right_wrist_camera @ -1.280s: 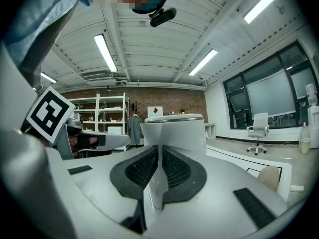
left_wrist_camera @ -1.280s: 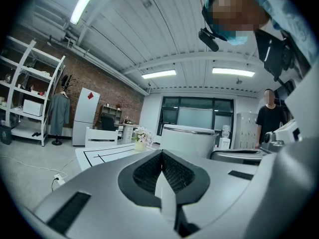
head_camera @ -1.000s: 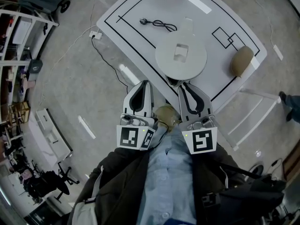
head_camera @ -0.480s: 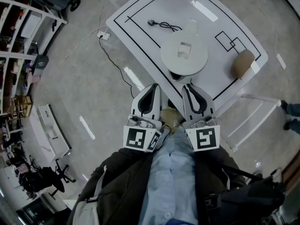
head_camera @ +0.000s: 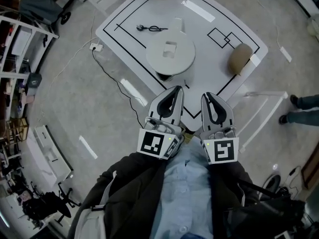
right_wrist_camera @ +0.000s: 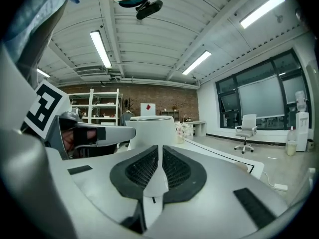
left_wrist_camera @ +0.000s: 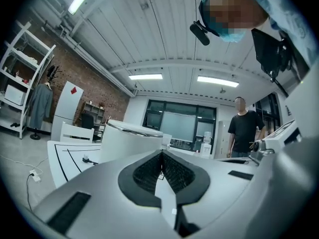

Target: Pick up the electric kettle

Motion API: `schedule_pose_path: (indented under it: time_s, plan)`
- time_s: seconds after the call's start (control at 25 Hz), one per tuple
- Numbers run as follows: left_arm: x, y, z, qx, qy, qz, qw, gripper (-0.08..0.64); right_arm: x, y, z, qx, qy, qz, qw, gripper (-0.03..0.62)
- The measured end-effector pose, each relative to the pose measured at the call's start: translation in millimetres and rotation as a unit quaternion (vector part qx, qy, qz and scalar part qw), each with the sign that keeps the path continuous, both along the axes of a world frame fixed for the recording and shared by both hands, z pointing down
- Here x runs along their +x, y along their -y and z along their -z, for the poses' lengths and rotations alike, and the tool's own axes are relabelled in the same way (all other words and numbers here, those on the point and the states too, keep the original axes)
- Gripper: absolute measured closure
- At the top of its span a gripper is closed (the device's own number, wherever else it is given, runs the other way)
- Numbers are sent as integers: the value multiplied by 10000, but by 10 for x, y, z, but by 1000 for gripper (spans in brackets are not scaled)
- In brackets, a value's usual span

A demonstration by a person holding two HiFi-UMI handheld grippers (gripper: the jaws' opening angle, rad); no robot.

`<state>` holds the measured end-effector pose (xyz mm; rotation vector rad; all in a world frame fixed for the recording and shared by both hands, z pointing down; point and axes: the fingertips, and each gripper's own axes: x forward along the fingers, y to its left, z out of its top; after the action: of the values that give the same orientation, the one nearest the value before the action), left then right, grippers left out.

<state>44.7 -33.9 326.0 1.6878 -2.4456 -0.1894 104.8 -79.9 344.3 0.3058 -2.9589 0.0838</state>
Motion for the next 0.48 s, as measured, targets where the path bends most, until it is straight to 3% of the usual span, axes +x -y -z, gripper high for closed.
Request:
schedule_pose_path:
  time_s: [0.48]
  plan:
    - [-235,-5,11,45,-30,331,9994,555,-86,60,-34,-49,-3,57,10000,557]
